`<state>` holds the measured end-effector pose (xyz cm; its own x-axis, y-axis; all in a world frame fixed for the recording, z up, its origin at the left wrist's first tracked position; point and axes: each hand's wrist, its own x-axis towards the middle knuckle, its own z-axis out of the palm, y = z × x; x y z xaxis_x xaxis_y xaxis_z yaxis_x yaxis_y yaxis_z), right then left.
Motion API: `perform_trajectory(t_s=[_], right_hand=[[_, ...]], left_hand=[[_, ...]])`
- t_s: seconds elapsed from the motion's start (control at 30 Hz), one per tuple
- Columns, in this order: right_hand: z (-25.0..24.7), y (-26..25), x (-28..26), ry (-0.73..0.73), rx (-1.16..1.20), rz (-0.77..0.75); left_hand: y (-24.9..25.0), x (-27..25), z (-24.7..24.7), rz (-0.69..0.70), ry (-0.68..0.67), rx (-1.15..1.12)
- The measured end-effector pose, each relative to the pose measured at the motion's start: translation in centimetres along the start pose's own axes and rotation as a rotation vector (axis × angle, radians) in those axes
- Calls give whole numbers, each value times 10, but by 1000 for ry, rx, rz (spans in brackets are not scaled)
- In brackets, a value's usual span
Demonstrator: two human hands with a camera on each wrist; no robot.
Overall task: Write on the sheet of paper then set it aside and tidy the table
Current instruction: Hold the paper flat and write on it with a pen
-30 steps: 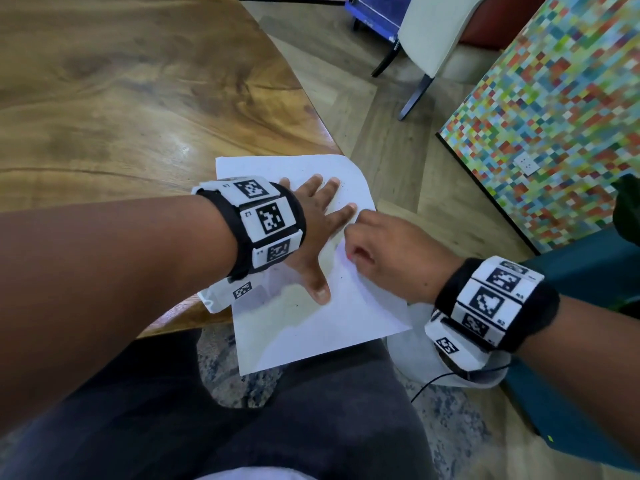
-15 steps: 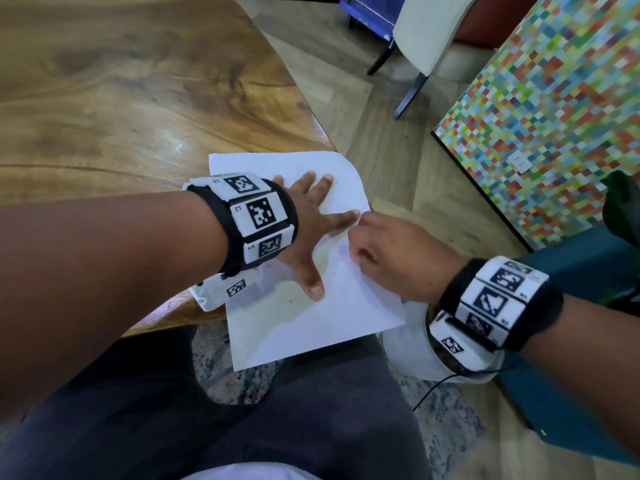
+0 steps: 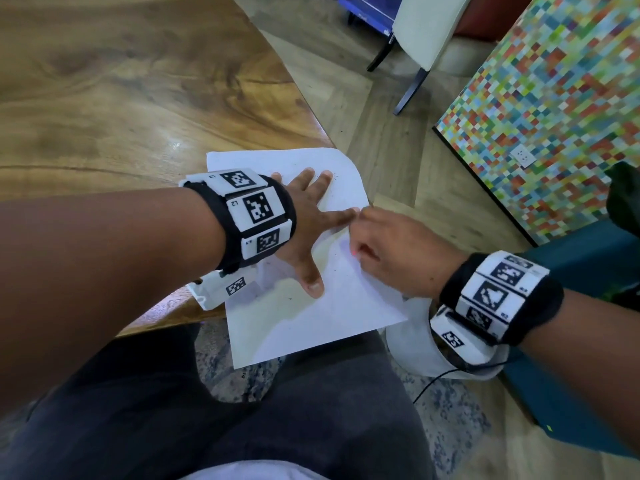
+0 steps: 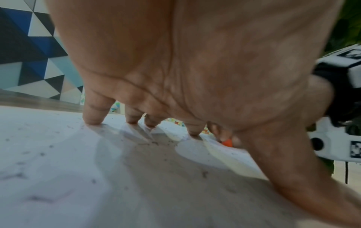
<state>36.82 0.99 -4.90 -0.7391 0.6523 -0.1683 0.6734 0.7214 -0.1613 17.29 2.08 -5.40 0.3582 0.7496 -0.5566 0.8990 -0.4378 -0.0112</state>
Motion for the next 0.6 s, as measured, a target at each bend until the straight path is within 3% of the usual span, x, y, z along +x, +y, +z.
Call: perform_trajectory(t_s=[0.07,0.13,0.37,0.6], right_hand=[[-2,12,7,41,11,107],[-1,13,7,63,-5,106],[9,-13,-20,-49,-34,-164],[-8,13,9,33,22,131]], left_hand=[[-1,0,0,1,0,-7],[-1,0,0,-1,-4,-12],[0,1,1,-10,4,11],[6,-4,-7,-11,1,49]])
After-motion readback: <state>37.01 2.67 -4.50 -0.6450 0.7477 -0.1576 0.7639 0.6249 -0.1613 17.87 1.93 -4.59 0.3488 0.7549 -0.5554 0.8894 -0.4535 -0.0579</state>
